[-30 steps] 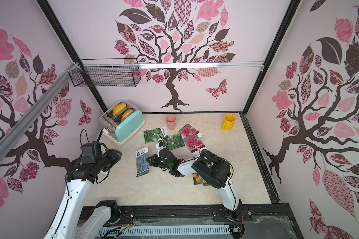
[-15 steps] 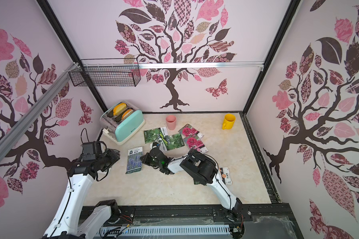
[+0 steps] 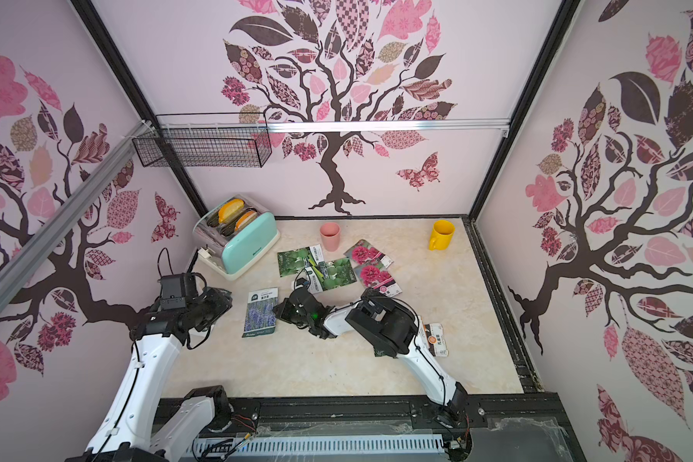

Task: Arrange the seed packets in a row
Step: Place the seed packet at the center of the board, then move the seed packets from the center of the board.

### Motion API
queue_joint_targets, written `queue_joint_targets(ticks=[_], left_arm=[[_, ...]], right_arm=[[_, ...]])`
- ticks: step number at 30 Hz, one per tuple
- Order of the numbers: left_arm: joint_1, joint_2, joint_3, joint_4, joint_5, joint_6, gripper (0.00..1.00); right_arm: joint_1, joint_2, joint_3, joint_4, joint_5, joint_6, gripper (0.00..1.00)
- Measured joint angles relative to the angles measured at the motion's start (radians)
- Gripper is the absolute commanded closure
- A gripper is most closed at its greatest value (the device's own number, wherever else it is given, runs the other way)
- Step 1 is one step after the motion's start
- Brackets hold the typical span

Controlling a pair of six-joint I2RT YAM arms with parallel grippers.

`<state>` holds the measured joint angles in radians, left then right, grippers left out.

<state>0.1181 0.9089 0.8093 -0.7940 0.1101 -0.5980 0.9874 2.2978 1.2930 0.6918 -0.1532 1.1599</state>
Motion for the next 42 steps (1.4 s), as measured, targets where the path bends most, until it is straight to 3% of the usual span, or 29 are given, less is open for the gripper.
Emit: queue_joint_targets(ticks=[10, 13, 18, 19, 29, 34, 42], left_arm=[[0.001, 0.017, 0.000, 0.007, 0.000, 0.001, 0.54], [0.004, 0.025, 0.000, 0.007, 0.000, 0.001, 0.54], [0.007, 0.060, 0.000, 0.008, -0.001, 0.002, 0.52], [0.007, 0.073, 0.001, 0.008, 0.000, 0.000, 0.52], [0.012, 0.323, 0.097, 0.051, -0.028, -0.054, 0.52], [0.111, 0.460, 0.164, 0.077, -0.008, -0.046, 0.54], [0.261, 0.589, 0.171, 0.213, 0.088, -0.004, 0.59]], right_arm=[[0.000, 0.023, 0.015, -0.003, -0.006, 0.004, 0.97], [0.000, 0.026, 0.024, -0.014, -0.010, -0.003, 0.47], [0.000, -0.060, -0.038, -0.014, 0.018, -0.082, 0.09], [0.000, -0.101, -0.083, -0.022, 0.029, -0.102, 0.06], [-0.108, -0.512, -0.405, -0.128, 0.080, -0.320, 0.05], [-0.118, -0.704, -0.521, -0.165, 0.071, -0.432, 0.04], [-0.132, -0.815, -0.631, -0.200, 0.029, -0.515, 0.03]])
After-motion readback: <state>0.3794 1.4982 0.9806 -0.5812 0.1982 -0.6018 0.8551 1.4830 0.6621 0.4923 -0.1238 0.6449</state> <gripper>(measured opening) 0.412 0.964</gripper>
